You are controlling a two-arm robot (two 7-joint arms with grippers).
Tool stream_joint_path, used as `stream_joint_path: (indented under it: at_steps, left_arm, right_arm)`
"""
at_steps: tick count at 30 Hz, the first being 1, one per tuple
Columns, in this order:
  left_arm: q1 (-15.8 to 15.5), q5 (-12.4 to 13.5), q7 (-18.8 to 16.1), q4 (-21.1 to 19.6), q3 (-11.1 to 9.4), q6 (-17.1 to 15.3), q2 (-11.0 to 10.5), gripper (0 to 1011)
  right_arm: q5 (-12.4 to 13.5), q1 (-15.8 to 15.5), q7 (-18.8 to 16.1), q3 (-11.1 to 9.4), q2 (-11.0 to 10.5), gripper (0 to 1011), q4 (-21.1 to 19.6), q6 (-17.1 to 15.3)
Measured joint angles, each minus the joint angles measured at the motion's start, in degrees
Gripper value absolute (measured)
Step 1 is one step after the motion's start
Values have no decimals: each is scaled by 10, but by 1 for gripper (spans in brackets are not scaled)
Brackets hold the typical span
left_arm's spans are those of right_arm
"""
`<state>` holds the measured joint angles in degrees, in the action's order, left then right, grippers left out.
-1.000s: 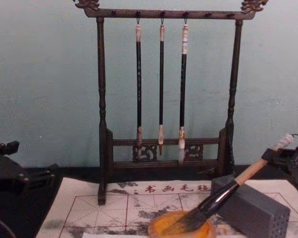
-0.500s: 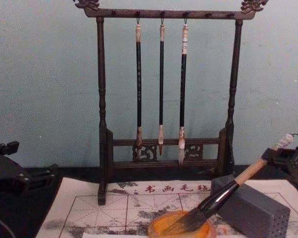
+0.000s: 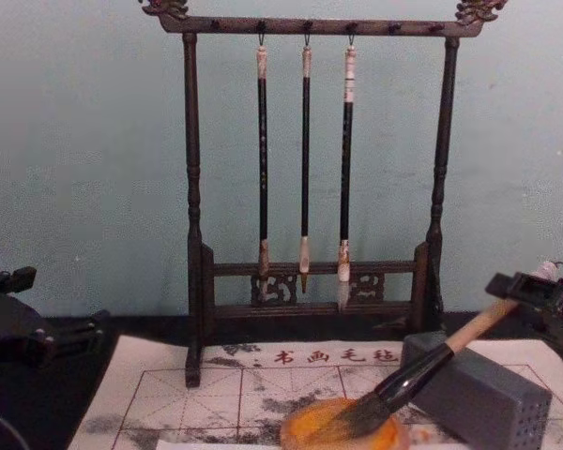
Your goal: Pick up the brush from the inkstone, write on the paper, then place the brush back to its original position.
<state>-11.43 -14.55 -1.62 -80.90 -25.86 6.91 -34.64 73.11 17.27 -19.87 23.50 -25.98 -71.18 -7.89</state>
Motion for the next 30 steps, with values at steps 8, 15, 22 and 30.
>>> stream_joint_path:
  at_steps: [8,15,22,30]
  left_arm:
    - [0,0,0,0,0,0,0,1001]
    - [0,0,0,0,0,0,0,1001]
    - [0,0,0,0,0,0,0,1001]
    - [0,0,0,0,0,0,0,1001]
  right_arm:
    - [0,0,0,0,0,739,0,0]
    - [0,0,0,0,0,942,0,0]
    - [1,0,0,0,0,1000,0,0]
    - [1,0,0,0,0,1000,0,0]
